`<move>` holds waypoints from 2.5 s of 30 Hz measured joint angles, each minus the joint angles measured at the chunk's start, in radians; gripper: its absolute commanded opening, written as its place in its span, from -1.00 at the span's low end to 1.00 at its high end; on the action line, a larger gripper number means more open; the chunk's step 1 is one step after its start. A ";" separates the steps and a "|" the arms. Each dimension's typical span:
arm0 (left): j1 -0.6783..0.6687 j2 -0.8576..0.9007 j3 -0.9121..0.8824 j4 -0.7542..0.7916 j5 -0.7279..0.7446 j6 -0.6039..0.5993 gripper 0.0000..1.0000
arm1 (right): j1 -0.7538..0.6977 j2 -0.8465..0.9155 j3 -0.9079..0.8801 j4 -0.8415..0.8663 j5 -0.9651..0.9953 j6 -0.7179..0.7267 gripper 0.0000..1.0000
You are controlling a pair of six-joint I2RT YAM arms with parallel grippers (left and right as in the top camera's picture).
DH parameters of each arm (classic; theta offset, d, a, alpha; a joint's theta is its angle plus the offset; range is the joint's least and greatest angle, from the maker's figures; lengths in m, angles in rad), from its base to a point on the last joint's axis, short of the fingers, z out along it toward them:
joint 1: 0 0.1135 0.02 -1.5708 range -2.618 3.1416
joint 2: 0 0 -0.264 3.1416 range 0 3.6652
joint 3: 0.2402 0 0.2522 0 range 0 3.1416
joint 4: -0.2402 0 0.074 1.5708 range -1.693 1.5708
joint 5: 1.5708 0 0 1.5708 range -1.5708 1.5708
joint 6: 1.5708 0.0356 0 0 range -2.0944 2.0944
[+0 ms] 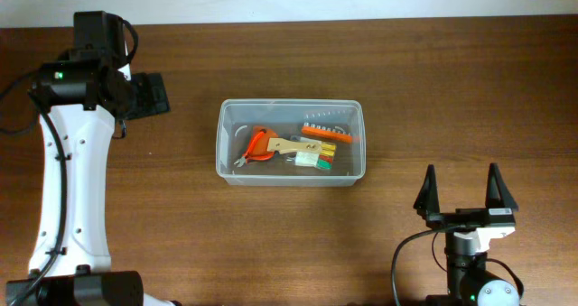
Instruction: Pack container
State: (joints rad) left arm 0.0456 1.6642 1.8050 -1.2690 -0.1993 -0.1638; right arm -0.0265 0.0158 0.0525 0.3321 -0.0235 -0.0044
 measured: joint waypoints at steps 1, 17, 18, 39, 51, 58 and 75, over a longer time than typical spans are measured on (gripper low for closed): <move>0.000 0.000 0.000 0.000 0.000 0.000 0.99 | 0.000 0.000 -0.012 0.014 0.000 0.000 0.97; 0.000 0.000 0.000 0.000 0.000 0.000 0.99 | 0.000 -0.002 -0.042 -0.310 0.000 -0.001 0.97; 0.000 0.000 0.000 0.001 0.000 0.000 0.99 | 0.000 -0.002 -0.042 -0.359 0.000 0.000 0.97; 0.000 0.000 0.000 -0.001 0.000 0.000 0.99 | 0.000 0.000 -0.042 -0.404 0.001 0.000 0.97; 0.000 0.000 0.000 -0.001 0.000 0.000 0.98 | 0.000 0.000 -0.042 -0.404 0.001 0.000 0.97; 0.000 0.000 0.000 -0.001 0.000 0.000 0.99 | 0.000 0.000 -0.042 -0.404 0.001 0.000 0.97; -0.127 -0.567 -0.287 0.002 0.000 0.000 0.99 | 0.000 0.000 -0.042 -0.404 0.005 0.000 0.97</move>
State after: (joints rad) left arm -0.0814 1.0973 1.5177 -1.2671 -0.1993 -0.1638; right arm -0.0265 0.0158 0.0101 -0.0719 -0.0189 -0.0048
